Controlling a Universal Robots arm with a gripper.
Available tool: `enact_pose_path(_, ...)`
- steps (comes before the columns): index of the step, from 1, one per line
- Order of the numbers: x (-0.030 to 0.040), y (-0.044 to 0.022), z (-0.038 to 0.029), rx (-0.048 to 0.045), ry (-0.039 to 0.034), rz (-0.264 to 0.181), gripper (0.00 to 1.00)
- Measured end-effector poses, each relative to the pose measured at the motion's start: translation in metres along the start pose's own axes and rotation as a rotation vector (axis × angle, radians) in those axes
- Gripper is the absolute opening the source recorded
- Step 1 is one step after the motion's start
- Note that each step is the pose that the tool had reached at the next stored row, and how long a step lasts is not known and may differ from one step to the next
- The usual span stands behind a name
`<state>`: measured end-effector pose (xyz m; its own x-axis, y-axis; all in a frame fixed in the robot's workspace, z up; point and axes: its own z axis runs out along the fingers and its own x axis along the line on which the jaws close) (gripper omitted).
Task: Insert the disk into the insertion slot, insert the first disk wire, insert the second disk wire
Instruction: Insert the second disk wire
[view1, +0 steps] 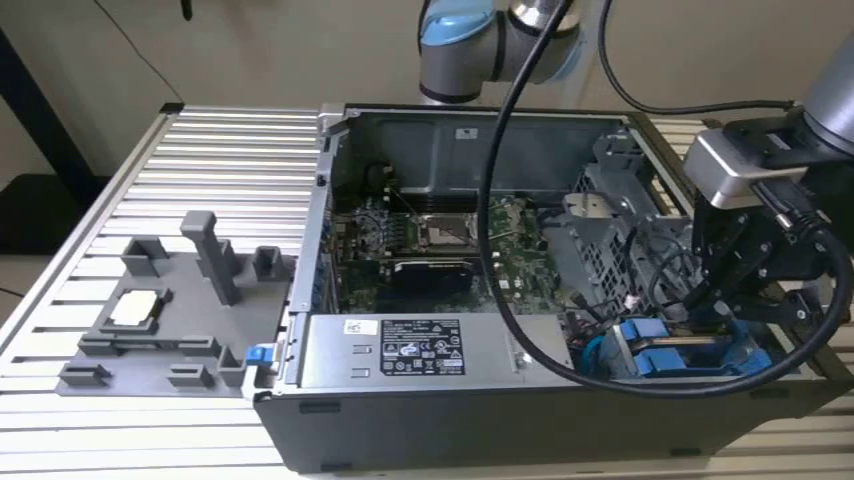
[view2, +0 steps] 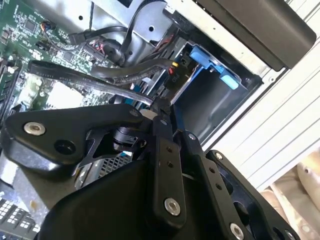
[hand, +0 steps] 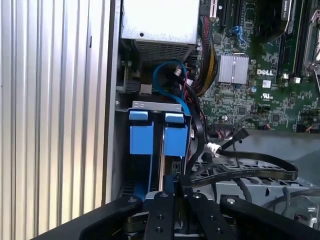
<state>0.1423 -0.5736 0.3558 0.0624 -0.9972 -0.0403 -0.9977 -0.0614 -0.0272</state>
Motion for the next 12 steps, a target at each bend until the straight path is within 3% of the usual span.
enact_pose_path(6, 0.0002, 0.0, 0.0025, 0.0015, -0.0017, 0.062, 0.16)
enact_pose_path(11, 0.0004, -0.0013, 0.0042, -0.0004, -0.0318, 0.067, 0.16)
enact_pose_path(12, 0.0008, -0.002, 0.0043, -0.0007, -0.0323, 0.068, 0.16)
